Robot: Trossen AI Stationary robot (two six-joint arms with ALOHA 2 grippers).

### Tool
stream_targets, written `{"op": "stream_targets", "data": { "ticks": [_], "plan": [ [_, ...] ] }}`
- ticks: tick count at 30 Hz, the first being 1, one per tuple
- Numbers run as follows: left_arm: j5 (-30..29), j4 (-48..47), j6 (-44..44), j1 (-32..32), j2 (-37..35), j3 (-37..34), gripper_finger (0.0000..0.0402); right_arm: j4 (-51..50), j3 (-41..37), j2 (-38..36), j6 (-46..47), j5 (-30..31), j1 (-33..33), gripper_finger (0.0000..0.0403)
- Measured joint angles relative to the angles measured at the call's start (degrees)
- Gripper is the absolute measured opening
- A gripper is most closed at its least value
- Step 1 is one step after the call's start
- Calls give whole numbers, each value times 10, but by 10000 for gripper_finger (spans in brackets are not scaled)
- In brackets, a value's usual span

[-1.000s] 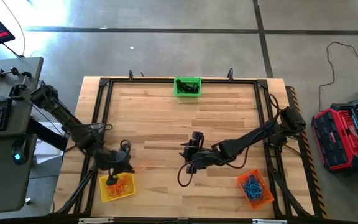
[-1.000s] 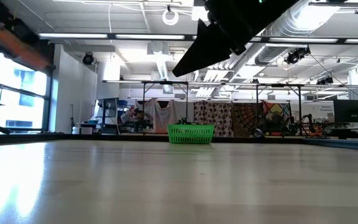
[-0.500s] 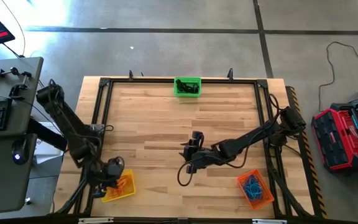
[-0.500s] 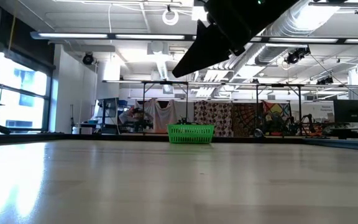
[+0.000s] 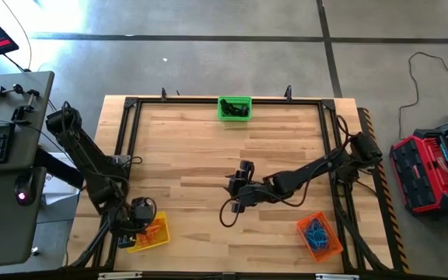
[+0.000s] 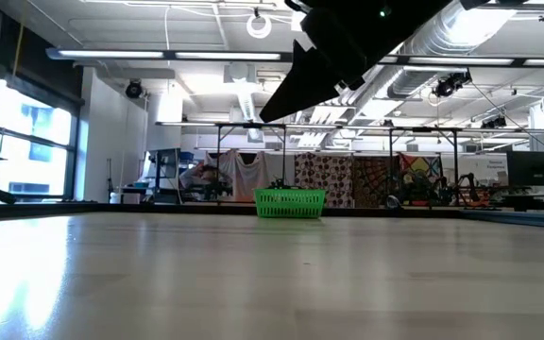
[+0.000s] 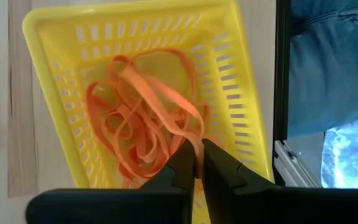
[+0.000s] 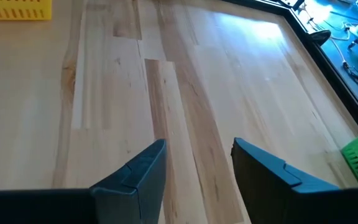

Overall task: Sort rubber bands into baskets
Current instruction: Put the orange rubber band into the yellow bin, then return to Home Position

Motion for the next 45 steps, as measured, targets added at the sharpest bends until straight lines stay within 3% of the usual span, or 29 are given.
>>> {"op": "stream_targets", "data": {
  "ticks": [14,21,30,35,40,45],
  "plan": [
    [-6,-4,1,0,0,0,117,0,0,0,-7,-3,0,171],
    [26,-2,10,10,-1,0,143,0,0,0,-11,-3,1,171],
    [48,22,25,40,-31,0,144,0,0,0,-12,-32,1,171],
    [30,24,68,57,-65,0,121,-7,0,0,-26,-48,1,165],
    [11,25,119,88,-108,0,81,-31,0,0,-26,-87,-10,115],
    [2,38,180,125,-142,0,42,-39,0,0,-46,-134,-23,33]
  ]
}}
